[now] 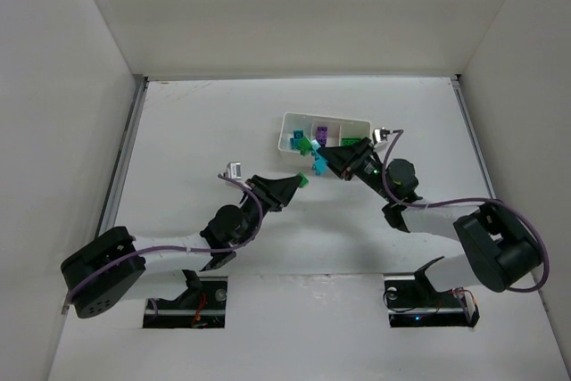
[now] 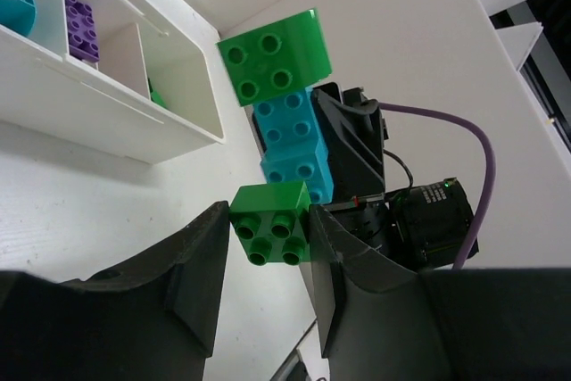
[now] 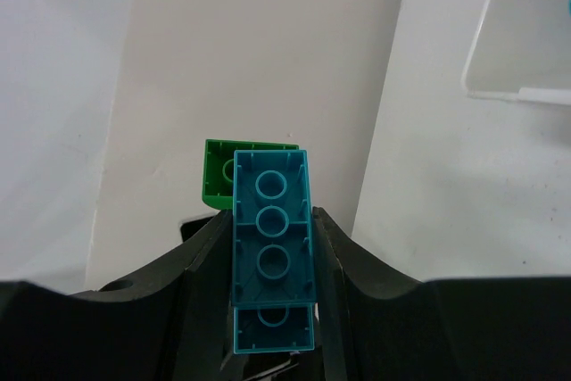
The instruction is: Sort the legos into containers by color
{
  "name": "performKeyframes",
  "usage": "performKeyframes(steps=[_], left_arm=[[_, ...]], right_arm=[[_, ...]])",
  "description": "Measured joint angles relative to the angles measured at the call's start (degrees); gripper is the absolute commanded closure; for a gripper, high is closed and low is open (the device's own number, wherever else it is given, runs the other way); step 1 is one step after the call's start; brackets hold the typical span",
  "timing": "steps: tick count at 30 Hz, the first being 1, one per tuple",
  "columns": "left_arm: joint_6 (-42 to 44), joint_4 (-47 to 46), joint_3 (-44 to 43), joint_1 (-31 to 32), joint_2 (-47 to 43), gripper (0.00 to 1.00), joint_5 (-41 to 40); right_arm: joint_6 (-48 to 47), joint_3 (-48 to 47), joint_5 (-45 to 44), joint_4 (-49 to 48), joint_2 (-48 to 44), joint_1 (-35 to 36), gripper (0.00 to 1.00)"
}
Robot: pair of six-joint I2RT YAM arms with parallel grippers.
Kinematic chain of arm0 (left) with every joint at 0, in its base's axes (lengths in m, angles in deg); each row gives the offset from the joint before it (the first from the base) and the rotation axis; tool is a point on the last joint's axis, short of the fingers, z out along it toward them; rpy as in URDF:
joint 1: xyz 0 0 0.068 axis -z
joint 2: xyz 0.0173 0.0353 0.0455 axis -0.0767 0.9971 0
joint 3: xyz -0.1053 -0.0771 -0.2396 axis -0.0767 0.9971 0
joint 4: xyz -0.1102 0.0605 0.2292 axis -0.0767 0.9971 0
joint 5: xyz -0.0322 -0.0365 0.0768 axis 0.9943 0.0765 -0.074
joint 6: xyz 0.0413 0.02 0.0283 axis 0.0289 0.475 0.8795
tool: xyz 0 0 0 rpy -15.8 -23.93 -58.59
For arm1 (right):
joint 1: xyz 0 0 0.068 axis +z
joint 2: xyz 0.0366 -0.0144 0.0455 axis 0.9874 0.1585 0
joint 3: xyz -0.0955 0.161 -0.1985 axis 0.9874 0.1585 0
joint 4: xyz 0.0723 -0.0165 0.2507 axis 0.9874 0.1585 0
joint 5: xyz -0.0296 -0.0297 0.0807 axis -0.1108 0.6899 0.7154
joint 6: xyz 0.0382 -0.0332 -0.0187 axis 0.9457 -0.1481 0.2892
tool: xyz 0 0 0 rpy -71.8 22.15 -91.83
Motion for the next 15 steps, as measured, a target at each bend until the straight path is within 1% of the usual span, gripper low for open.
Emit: performKeyframes(steps=[4, 8, 12, 15], left_arm=[[0.8, 1.2, -0.1, -0.6, 0.0, 0.82, 0.6], [3.4, 6.4, -2.8, -2.3, 0.0, 0.81, 1.4], [7.4, 13.2, -10.0, -4.2, 1.0, 0.81, 2.1], [10.9, 17.4, -17.7, -5.0, 5.2, 0.81, 2.8]], right_arm=[[-0.4, 0.9, 0.0, 0.7, -3.5, -3.4, 0.68], [-2.4, 2.4, -0.4, 5.0, -10.0, -7.1, 0.68], [-6.4, 2.9, -3.1, 13.0, -19.2, -8.1, 0.68], [-10.2, 3.1, -6.4, 20.2, -26.6, -8.3, 0.68]])
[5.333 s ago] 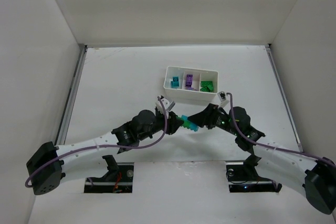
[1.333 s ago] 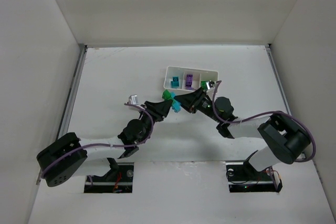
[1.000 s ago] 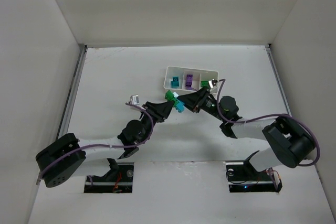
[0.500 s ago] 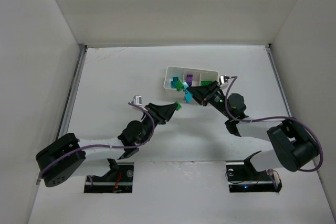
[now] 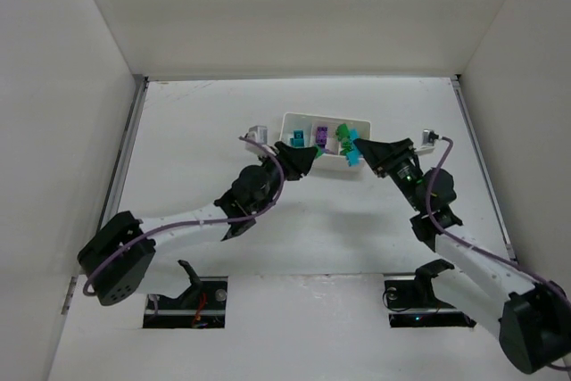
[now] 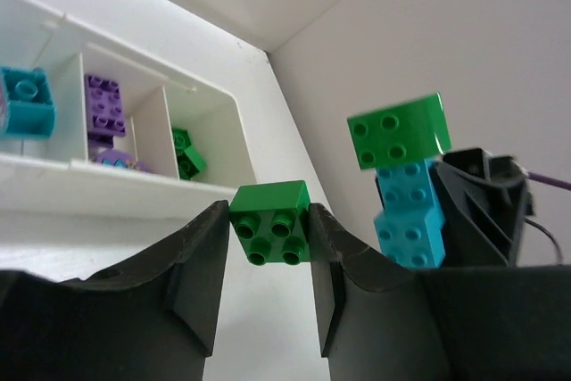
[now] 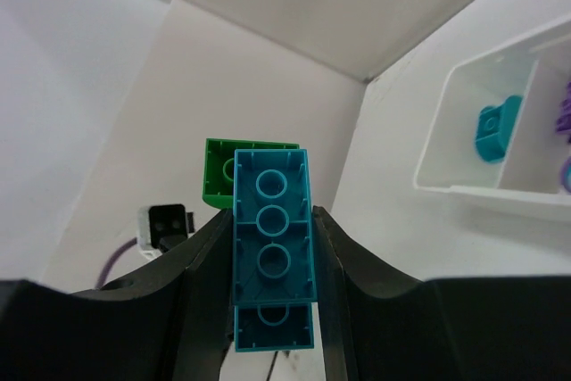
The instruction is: Sort the legos into containers by color
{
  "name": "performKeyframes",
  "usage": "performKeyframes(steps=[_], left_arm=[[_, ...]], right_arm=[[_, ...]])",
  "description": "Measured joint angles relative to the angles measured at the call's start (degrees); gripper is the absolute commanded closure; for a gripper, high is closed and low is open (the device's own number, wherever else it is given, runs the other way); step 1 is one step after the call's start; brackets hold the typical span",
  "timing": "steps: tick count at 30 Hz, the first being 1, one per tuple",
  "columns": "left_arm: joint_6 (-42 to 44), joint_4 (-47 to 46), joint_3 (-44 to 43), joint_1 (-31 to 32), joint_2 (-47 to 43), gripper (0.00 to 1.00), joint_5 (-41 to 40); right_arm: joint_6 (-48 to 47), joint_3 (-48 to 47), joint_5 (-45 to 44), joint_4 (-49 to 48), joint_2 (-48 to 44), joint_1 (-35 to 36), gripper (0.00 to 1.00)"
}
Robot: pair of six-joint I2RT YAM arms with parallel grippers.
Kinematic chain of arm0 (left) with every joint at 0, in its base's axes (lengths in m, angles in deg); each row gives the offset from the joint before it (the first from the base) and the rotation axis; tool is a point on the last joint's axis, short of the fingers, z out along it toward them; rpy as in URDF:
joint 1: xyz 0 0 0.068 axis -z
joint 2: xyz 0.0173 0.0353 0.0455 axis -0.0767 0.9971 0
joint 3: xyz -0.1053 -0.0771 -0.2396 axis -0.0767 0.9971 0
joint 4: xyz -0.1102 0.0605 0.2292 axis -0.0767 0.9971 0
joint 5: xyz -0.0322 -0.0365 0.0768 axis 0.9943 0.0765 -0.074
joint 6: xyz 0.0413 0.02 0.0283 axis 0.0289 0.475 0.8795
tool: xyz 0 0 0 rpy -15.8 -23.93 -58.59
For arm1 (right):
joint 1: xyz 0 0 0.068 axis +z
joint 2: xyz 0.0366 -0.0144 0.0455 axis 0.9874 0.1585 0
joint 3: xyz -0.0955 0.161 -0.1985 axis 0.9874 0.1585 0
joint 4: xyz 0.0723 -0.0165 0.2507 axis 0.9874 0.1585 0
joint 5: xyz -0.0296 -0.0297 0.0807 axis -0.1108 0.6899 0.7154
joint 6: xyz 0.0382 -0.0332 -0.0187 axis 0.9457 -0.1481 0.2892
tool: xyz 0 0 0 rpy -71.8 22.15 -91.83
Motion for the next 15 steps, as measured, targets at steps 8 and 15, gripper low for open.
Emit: performKeyframes(steps=[8, 15], left_arm=[[5.4, 7.2, -18.6, -1.1, 17.9, 0.81, 5.3], [5.5, 10.6, -31.0, -2.1, 32.7, 0.79, 9.9]], right_arm=[[-7.1, 1.0, -9.1, 17.6, -18.3, -2.8, 0.68], [-9.3, 1.2, -10.0, 24.5, -24.0, -8.4, 0.68]])
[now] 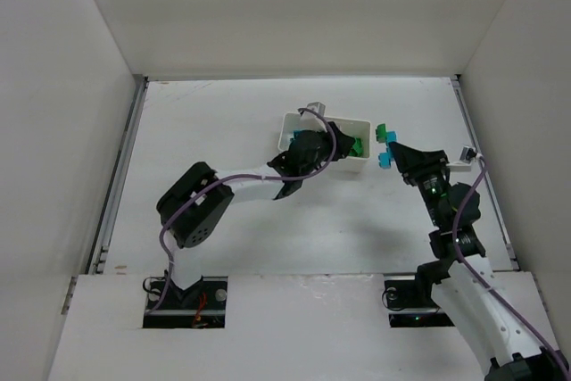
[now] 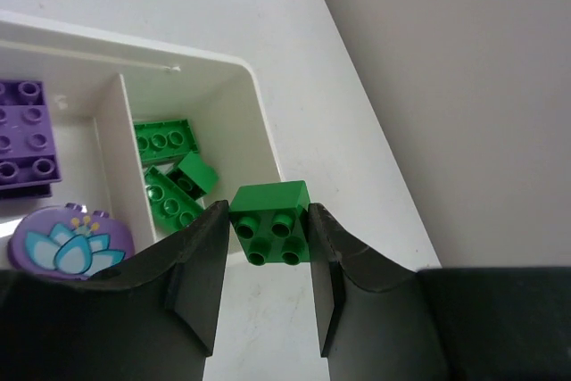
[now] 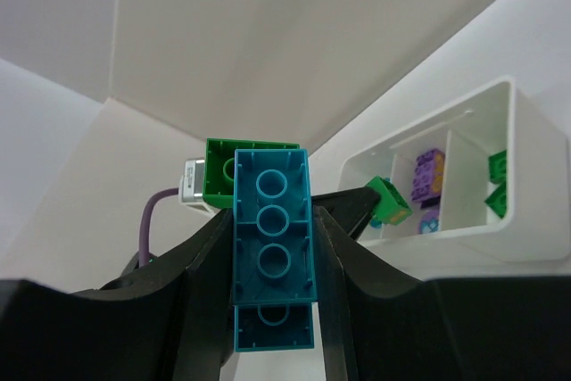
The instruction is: Sort the legos into containers by color
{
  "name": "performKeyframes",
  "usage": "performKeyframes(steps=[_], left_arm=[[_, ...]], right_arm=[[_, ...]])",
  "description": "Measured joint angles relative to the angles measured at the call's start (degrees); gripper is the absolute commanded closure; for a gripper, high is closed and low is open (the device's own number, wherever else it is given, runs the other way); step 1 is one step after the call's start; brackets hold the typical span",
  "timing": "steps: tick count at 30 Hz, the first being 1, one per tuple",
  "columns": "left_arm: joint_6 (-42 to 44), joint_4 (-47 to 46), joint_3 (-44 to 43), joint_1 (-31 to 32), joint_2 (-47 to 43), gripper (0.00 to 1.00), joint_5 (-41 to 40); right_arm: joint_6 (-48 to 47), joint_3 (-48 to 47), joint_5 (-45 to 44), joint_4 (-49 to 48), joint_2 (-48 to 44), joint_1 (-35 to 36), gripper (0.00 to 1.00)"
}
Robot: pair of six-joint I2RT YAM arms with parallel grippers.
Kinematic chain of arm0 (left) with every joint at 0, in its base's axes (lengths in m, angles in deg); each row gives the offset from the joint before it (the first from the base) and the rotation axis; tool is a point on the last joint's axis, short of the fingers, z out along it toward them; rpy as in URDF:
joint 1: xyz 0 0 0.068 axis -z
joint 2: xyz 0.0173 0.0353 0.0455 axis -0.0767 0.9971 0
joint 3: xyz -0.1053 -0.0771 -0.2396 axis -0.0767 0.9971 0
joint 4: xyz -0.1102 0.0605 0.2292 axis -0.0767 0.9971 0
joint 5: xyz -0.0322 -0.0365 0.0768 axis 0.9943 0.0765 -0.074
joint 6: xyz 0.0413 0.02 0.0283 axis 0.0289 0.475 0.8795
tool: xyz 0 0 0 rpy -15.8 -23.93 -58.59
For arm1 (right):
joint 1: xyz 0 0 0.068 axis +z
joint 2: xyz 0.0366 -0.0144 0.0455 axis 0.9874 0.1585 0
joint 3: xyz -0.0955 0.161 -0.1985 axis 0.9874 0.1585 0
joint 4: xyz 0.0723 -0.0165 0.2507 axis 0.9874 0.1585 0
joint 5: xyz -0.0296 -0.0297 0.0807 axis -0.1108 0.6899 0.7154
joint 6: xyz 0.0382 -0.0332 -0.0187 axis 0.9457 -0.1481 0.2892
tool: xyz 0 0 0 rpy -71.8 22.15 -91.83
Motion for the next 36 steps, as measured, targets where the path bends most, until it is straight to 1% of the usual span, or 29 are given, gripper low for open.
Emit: performKeyframes(steps=[2, 5, 7, 8, 11, 13, 16, 18, 22, 25, 27, 29, 32, 36], left_arm=[[0.1, 1.2, -3.6, 0.0, 3.5, 0.78, 0.9], [0.2, 2.6, -7.5, 0.1, 7.1, 0.70, 1.6], [0.3, 3.4, -8.9, 0.1, 8.4, 0.63, 1.9], [0.3, 3.8, -9.3, 0.1, 8.8, 0.57, 1.9], [0.5, 4.3, -9.9, 0.0, 9.2, 0.49, 2.0], [0.4, 4.4, -9.9, -0.1, 9.2, 0.46, 1.9], [0.4, 4.0, -8.8, -0.3, 8.8, 0.46, 1.5], [-0.3, 3.1, -5.7, -0.5, 7.2, 0.47, 1.0], [-5.1, -1.3, 5.7, -0.7, -0.1, 0.46, 0.3], [-9.9, -7.6, 14.2, 0.2, -5.5, 0.42, -0.5], [-13.0, -13.0, 18.4, 1.5, -7.4, 0.38, -1.0], [-15.8, -19.3, 21.7, 3.4, -7.7, 0.34, -1.3], [-19.6, -25.2, 25.0, 5.9, -7.1, 0.33, -2.0], [-22.9, -28.4, 25.7, 8.0, -4.0, 0.35, -2.7]], right_arm=[[0.0, 0.2, 0.5, 0.9, 0.0, -1.1, 0.68], [0.0, 0.6, 1.4, 2.3, 0.0, -2.2, 0.68], [-0.1, 0.7, 1.7, 2.8, -0.1, -2.5, 0.68], [-0.2, 0.8, 1.8, 3.0, -0.2, -2.5, 0.67], [-0.3, 0.9, 2.2, 3.0, -0.1, -2.5, 0.67], [-0.3, 0.9, 2.3, 3.0, 0.3, -2.5, 0.67], [-0.4, 0.9, 2.4, 2.8, 1.4, -2.5, 0.67], [-0.4, 0.9, 2.5, 2.8, 2.3, -2.5, 0.67], [-0.4, 0.9, 2.4, 2.1, 4.9, -2.2, 0.67], [0.0, 0.9, 2.4, 0.5, 7.9, -0.5, 0.67], [0.6, 0.9, 2.4, -1.0, 10.1, 1.1, 0.67], [1.6, 0.9, 2.3, -2.6, 12.4, 2.8, 0.67], [3.2, 0.9, 1.6, -5.4, 15.6, 5.6, 0.67], [5.5, 0.9, -0.5, -9.0, 18.9, 8.9, 0.67]])
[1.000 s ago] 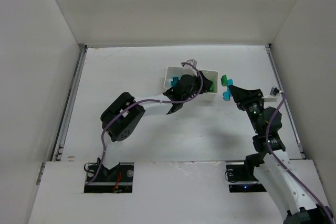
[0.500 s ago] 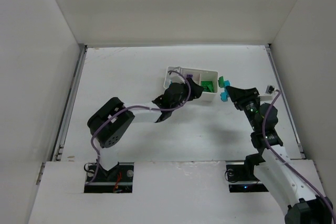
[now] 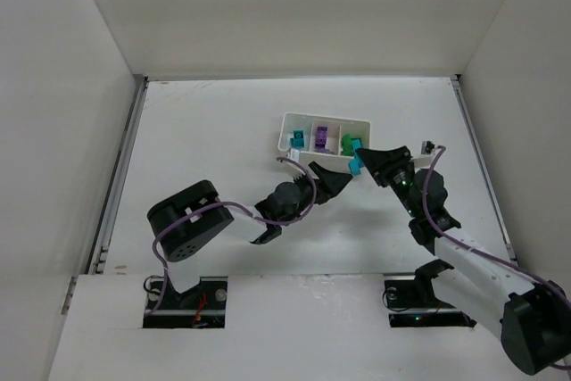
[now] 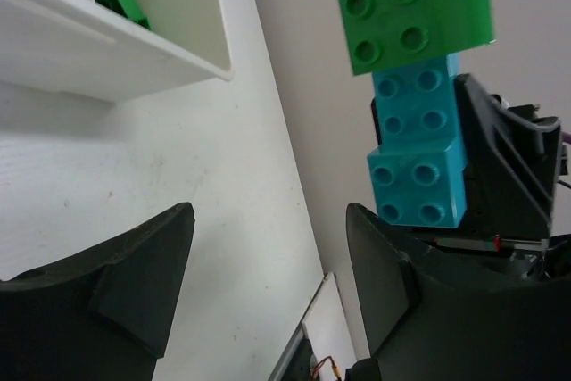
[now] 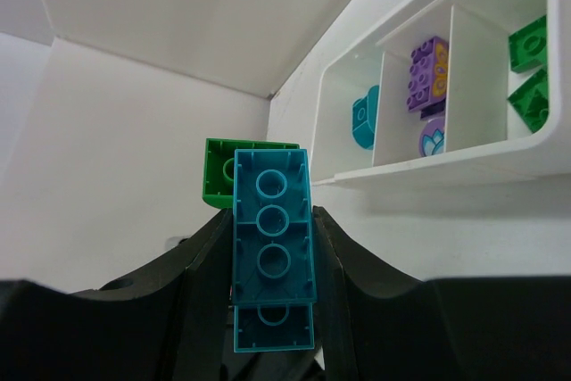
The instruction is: Sort the legos into containers by color
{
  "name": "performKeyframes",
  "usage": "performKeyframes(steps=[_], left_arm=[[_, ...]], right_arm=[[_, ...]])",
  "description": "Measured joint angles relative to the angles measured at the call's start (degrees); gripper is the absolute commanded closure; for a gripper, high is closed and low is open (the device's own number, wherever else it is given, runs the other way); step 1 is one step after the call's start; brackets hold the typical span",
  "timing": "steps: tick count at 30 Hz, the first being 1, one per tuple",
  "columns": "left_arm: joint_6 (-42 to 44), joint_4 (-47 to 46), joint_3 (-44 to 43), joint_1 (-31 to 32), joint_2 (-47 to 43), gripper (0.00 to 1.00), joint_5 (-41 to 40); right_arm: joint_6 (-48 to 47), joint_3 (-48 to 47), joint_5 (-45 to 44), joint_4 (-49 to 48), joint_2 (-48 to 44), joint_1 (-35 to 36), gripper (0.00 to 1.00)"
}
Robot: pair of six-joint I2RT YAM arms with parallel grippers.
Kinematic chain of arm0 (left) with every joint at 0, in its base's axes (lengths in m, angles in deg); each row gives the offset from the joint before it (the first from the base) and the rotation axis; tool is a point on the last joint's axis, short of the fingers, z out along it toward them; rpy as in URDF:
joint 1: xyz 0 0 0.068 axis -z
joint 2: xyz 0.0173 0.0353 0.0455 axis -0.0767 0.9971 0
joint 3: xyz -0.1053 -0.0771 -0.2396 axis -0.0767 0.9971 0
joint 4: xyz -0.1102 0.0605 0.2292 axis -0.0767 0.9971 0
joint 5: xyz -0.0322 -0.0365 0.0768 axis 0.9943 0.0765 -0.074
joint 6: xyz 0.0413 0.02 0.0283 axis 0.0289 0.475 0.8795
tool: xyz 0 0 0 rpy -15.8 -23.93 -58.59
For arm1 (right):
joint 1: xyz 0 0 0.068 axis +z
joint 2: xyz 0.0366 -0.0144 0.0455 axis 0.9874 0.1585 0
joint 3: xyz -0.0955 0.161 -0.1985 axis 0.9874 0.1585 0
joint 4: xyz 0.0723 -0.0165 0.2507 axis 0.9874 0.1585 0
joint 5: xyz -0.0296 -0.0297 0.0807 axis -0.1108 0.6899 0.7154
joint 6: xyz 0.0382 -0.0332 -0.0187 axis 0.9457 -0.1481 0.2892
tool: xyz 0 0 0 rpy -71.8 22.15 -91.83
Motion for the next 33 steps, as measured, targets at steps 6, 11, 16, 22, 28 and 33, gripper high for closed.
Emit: performKeyframes(steps=[6, 11, 16, 22, 28, 33], left_arm=[[-0.9, -1.4, 0.5, 1.6, 1.0, 0.41, -1.7], [0.1, -1.5, 3.7, 1.1, -2.1, 0.35, -3.5], [1.0, -2.5, 4.1, 0.4, -6.2, 0.30, -4.4], [1.3, -3.1, 3.9, 0.3, -7.1, 0.30, -4.5], [1.2, -3.1, 2.3, -0.1, -7.1, 0.39, -4.7], [1.2, -3.1, 0.9, -0.5, -6.8, 0.41, -4.9]], right_arm=[[2.0, 0.0, -1.8, -3.0, 2.3, 1.5, 0.67], [2.5, -0.1, -2.4, -4.3, 2.4, 1.1, 0.67], [3.4, -1.1, -2.5, -5.8, 6.5, 1.3, 0.67], [5.4, -1.3, -2.5, -7.8, 10.3, 3.1, 0.67], [7.7, -2.2, -2.3, -10.7, 11.7, 4.2, 0.67], [9.4, -2.5, -1.8, -13.9, 14.5, 5.5, 0.67]])
